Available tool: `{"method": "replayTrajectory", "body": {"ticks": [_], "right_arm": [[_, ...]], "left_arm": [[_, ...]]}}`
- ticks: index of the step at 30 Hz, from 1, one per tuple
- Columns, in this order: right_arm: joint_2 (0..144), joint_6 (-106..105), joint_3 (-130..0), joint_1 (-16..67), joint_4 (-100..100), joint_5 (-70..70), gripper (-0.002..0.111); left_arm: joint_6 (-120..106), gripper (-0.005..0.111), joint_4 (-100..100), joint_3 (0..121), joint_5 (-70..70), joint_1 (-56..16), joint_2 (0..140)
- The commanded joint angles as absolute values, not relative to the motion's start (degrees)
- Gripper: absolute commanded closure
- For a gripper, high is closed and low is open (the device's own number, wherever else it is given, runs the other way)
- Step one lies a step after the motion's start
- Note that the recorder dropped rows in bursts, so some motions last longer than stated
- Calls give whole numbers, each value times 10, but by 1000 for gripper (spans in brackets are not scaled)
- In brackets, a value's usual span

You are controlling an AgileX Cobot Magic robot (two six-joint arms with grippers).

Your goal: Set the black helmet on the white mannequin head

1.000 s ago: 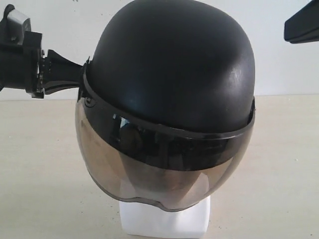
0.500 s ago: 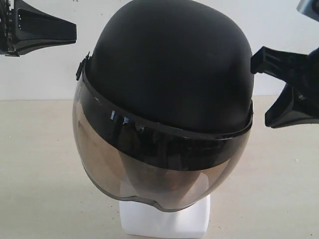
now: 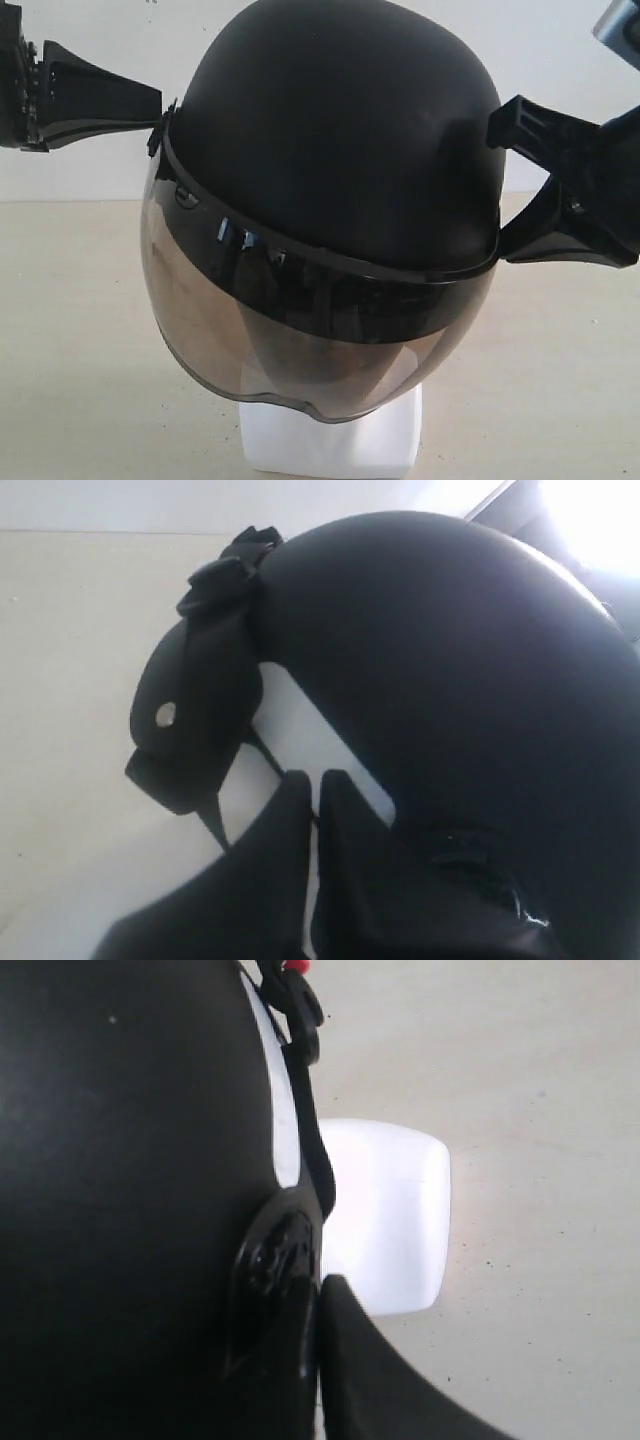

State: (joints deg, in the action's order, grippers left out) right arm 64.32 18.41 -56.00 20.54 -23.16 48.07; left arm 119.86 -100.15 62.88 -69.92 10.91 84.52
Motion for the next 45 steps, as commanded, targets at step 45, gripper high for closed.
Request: {"method": "replayTrajectory", "body": {"ticks": [45], "right_arm": [[680, -208, -506, -143, -637, 686, 108]], "left_arm": [[1193, 102, -999, 593, -700, 148, 874]]}}
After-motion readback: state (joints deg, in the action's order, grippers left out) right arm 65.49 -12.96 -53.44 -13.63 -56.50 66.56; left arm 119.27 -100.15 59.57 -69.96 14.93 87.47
